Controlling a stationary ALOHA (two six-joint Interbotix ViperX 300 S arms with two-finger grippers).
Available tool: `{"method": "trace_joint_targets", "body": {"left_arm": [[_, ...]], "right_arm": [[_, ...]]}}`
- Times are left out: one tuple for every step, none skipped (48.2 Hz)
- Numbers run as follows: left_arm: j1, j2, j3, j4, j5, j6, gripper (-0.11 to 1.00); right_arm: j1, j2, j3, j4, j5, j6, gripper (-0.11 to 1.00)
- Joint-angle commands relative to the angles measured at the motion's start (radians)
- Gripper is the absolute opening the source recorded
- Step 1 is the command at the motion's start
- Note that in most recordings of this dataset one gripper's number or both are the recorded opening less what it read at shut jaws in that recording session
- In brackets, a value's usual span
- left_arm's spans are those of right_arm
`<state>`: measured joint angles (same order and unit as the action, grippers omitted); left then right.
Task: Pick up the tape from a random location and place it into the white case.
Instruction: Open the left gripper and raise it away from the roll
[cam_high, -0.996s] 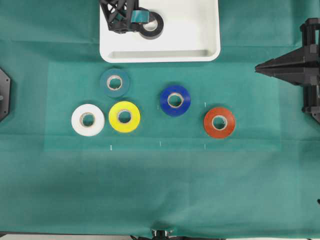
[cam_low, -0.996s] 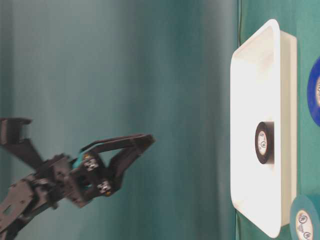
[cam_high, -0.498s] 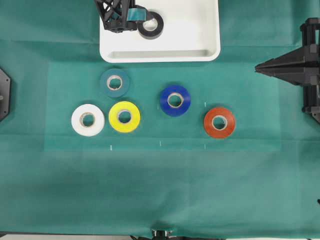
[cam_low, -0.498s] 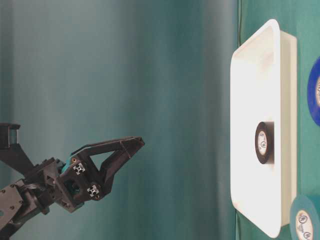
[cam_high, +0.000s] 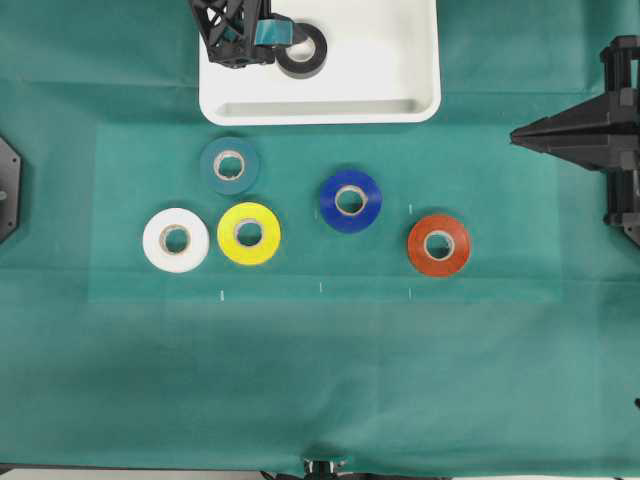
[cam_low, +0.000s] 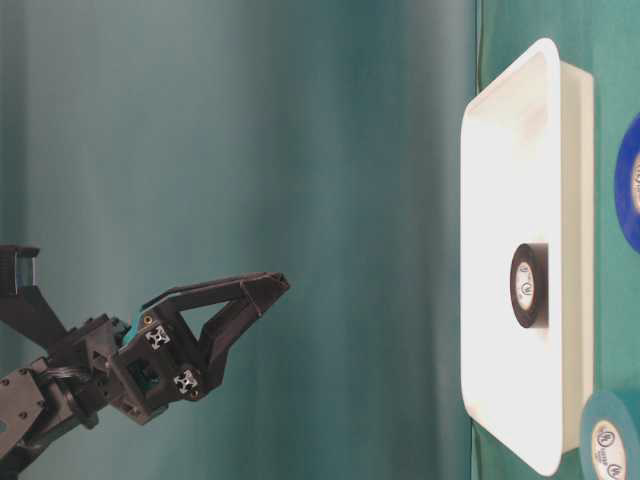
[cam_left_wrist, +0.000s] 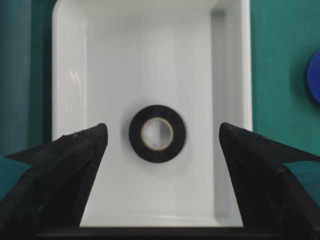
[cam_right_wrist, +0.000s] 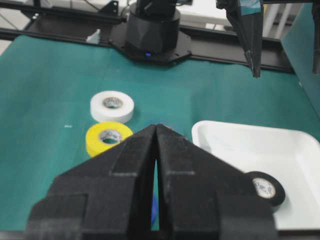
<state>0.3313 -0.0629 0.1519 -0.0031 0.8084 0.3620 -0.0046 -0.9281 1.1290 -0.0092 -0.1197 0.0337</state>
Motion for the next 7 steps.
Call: {"method": "trace_joint_targets", "body": {"left_arm": [[-0.003,-0.031,-0.009,0.000,-0.003,-0.002,0.91],[-0.003,-0.031,-0.009,0.000,-0.003,-0.002,0.91],[-0.003,-0.031,-0.009,0.000,-0.003,-0.002,0.91],[-0.003,-0.031,-0.009,0.000,-0.003,-0.002,0.91],[-0.003,-0.031,-0.009,0.000,-0.003,-0.002,0.91],[-0.002,-0.031,-0.009,0.000,-0.003,-0.002,0.91],[-0.003,-0.031,-0.009,0.000,-0.003,-0.002,0.91]], "right_arm": [[-0.002,0.003,-0.031,0.000,-0.003,0.000,0.00],[0.000,0.003,-0.031,0.000,-0.003,0.000,0.00],[0.000,0.003,-0.031,0.000,-0.003,0.000,0.00],[0.000,0.003,-0.031,0.000,-0.003,0.000,0.00],[0.000,0.003,-0.031,0.000,-0.003,0.000,0.00],[-0.002,0.003,-0.031,0.000,-0.003,0.000,0.00],[-0.002,0.003,-0.031,0.000,-0.003,0.000,0.00]]}}
